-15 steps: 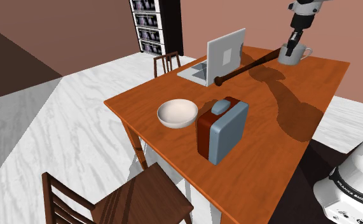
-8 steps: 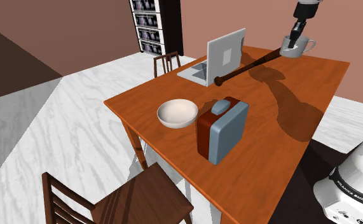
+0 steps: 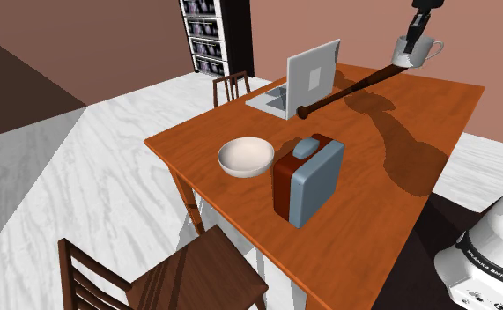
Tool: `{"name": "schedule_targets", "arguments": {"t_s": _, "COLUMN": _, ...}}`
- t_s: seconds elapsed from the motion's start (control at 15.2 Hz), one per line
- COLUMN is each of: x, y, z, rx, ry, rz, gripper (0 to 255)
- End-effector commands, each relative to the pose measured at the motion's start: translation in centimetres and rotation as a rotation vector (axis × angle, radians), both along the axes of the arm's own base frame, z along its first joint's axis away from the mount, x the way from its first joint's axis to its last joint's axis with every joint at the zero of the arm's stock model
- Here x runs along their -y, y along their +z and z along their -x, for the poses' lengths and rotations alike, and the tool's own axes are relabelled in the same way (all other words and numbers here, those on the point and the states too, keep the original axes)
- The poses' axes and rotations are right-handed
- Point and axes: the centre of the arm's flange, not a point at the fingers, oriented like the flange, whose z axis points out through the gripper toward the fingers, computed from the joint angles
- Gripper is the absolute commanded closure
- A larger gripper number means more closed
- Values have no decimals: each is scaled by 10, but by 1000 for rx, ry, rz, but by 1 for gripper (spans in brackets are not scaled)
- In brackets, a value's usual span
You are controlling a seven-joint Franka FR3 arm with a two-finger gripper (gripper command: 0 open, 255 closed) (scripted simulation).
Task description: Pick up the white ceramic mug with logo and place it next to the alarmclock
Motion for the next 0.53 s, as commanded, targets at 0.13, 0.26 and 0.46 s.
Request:
{"name": "schedule_targets", "arguments": {"t_s": 0.13, "x": 0, "y": 21, "z": 0, "rx": 0, "ry": 0, "rz": 0, "gripper": 255}}
{"name": "schedule_targets", "arguments": {"t_s": 0.26, "x": 0, "y": 27, "z": 0, "rx": 0, "ry": 0, "rz": 0, "gripper": 255}}
{"name": "schedule_targets", "arguments": {"t_s": 0.46, "x": -37, "y": 28, "z": 13, "rx": 0, "ry": 0, "rz": 0, "gripper": 255}}
